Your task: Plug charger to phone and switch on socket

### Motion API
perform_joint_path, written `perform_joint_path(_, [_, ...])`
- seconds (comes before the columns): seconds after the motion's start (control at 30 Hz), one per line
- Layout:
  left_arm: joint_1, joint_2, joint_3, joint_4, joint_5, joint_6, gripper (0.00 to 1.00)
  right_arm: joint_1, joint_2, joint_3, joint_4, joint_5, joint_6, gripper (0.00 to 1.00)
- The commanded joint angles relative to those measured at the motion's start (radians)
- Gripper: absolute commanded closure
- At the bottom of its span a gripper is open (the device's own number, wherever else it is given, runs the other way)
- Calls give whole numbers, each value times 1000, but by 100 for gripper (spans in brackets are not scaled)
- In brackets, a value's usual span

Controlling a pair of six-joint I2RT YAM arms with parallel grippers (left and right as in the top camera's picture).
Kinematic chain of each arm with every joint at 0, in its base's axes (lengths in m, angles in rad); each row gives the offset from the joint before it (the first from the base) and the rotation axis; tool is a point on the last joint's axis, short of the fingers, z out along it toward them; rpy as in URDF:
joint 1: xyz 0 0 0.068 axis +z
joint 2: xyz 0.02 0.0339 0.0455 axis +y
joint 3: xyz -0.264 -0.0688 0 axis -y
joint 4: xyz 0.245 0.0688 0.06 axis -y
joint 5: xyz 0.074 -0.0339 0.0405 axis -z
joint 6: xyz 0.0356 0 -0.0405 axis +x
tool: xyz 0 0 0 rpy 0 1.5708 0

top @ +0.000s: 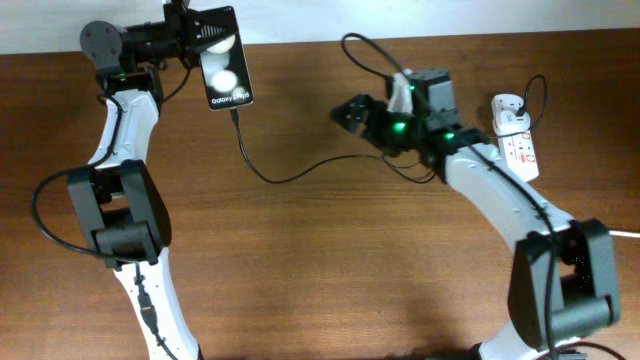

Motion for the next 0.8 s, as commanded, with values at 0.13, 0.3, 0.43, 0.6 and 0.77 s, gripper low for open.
perform_joint_path(0.13, [-22,-9,12,-24,1,105,100,-37,-98,392,-496,281,-308,1])
perform_joint_path(0.3, [-22,-9,12,-215,-73,130,100,-37,-97,411,-536,282,-308,1])
perform_joint_path(0.43, [-22,-9,12,-602,-141,494,100,-37,-97,411,-543,282,-308,1])
perform_joint_path(0.6, [-42,-9,12,-1063,-190,1022,100,-37,-97,411,-547,282,-308,1])
perform_joint_path(0.77, [-74,-9,12,-1594,-465,1485,100,-37,-97,411,-555,282,-331,1])
